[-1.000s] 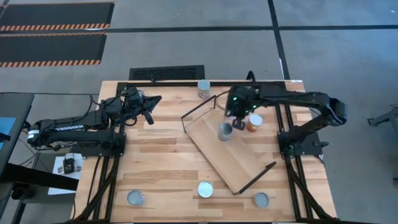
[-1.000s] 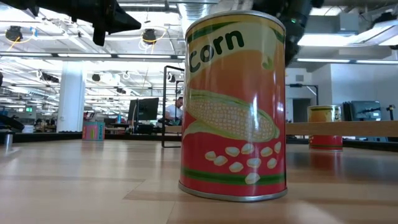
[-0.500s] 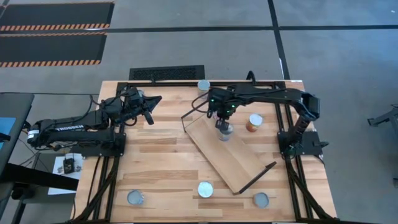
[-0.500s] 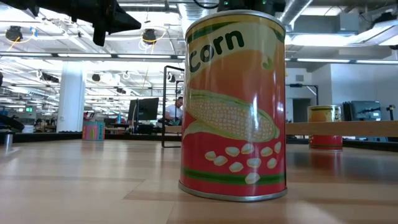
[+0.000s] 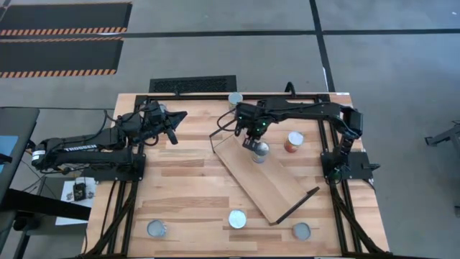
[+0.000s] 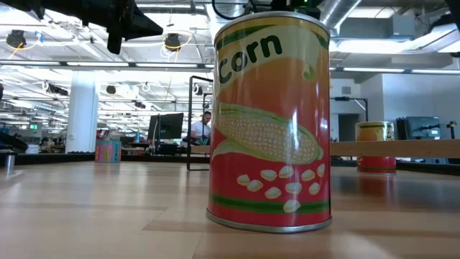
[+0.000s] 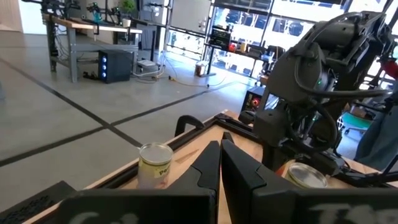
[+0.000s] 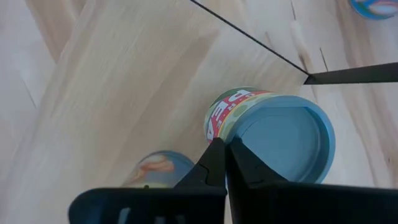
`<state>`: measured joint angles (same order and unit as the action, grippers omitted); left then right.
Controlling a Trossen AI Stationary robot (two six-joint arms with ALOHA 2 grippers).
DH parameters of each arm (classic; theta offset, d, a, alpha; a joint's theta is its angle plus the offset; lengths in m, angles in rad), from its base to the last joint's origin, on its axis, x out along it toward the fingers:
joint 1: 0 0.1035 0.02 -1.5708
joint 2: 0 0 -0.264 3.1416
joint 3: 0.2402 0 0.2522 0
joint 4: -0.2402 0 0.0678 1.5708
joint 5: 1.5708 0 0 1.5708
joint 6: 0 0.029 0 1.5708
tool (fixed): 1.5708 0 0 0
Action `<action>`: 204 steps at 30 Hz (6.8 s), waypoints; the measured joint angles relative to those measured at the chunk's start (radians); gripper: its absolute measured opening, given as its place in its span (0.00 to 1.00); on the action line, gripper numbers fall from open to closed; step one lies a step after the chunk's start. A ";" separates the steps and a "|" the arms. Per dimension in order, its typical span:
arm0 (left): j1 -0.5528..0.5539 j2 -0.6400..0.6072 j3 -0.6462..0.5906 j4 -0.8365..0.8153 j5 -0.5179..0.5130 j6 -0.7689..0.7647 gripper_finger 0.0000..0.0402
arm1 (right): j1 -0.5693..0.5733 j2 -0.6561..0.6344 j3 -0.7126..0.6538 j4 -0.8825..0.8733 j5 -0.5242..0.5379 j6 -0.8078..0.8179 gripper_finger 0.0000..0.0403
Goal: Pick and place cans onto a shelf
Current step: Put the canned peas on the shelf, then put the top canned corn on the shelf
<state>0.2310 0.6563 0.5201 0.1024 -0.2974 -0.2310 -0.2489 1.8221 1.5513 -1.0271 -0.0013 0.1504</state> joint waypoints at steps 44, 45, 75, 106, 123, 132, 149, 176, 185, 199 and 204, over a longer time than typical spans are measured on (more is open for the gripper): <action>0.000 0.000 0.000 -0.008 -0.002 0.001 0.00 | 0.015 0.054 0.037 0.039 -0.041 0.207 0.27; 0.000 0.000 0.000 -0.008 -0.002 0.001 0.00 | 0.018 0.054 0.056 0.027 -0.050 0.185 0.27; -0.002 0.000 0.000 -0.018 -0.001 0.000 0.00 | -0.209 -0.180 -0.315 0.297 -0.098 0.056 0.01; -0.002 0.000 0.000 -0.026 -0.002 -0.001 0.00 | -0.196 -0.191 -0.312 0.271 -0.183 0.088 0.01; -0.002 0.000 0.000 -0.026 0.030 -0.004 0.00 | 0.029 -0.422 -0.286 0.178 -0.239 0.034 0.01; -0.002 0.000 0.000 -0.043 0.031 -0.029 0.00 | 0.000 -0.722 -0.522 0.466 -0.203 0.001 0.00; -0.002 0.000 0.000 -0.057 0.030 -0.040 0.00 | -0.015 -0.960 -0.693 -0.010 -0.002 0.250 0.26; -0.002 0.000 0.000 -0.121 -0.095 0.074 0.00 | -0.006 -0.546 -0.687 -0.013 0.191 -0.165 0.38; -0.002 0.000 0.000 -0.142 -0.110 0.081 0.00 | -0.066 -0.523 -0.685 -0.012 0.119 -0.263 0.14; -0.002 0.000 0.000 -0.205 -0.130 -0.023 0.00 | 0.030 -0.591 -0.502 -0.237 0.078 -0.157 0.01; -0.002 0.000 0.000 -0.256 -0.141 -0.066 0.00 | 0.234 -0.561 -0.392 -0.252 0.083 0.122 0.01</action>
<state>0.2291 0.6563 0.5205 -0.1535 -0.4384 -0.2971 -0.0152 1.2611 1.1593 -1.2792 0.0815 0.2728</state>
